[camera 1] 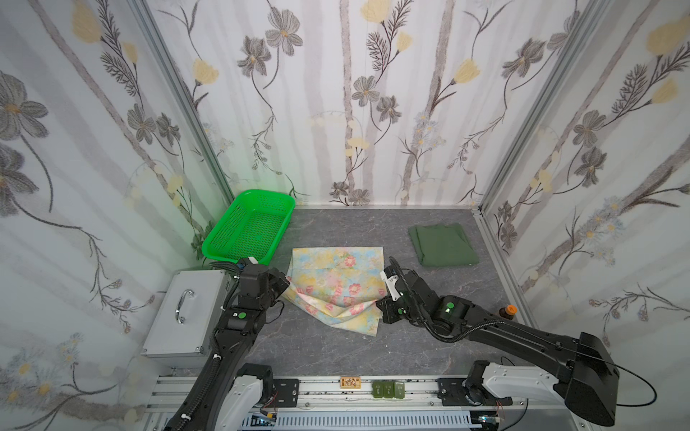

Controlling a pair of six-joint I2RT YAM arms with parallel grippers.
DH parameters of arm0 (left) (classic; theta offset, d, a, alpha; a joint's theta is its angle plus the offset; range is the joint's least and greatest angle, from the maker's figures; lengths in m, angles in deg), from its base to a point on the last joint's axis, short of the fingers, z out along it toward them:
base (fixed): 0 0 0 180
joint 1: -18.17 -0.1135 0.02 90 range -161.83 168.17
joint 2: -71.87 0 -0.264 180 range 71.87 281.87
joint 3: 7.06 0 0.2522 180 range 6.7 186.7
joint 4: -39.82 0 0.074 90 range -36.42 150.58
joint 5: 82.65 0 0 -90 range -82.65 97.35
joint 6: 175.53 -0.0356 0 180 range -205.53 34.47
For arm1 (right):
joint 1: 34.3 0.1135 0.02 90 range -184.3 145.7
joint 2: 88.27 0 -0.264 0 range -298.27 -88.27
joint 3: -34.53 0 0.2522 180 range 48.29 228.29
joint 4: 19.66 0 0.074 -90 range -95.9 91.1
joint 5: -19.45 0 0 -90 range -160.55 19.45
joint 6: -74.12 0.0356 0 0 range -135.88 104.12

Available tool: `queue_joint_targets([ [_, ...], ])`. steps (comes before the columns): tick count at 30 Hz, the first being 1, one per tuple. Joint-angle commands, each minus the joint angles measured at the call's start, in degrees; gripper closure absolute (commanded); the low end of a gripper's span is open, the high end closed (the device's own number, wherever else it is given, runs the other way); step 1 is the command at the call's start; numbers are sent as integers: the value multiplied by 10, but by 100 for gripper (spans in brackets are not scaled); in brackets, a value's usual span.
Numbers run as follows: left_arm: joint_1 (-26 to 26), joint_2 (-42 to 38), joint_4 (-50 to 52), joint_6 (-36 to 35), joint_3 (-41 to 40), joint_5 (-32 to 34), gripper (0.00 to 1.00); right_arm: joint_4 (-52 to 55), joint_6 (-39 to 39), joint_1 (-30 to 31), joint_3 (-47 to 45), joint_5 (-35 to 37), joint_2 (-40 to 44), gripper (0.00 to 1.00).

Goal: Fold and stack skirts
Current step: Flatten out the skirt at the top-center of the table.

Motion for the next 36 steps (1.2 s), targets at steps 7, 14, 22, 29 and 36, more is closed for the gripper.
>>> queue_joint_targets([
  [7,-1,63,10,-27,28,19,100,-21,-10,-18,20,-14,-31,100],
  [14,1,113,6,-21,58,22,100,9,-49,-101,108,-47,-70,100],
  [22,4,198,-29,-16,118,49,100,59,-101,-148,242,-26,-190,100],
  [29,5,258,-71,-16,156,52,100,61,-113,-161,277,-34,-211,100],
  [36,17,287,-97,-28,205,28,100,67,-111,-195,244,-7,-156,100],
])
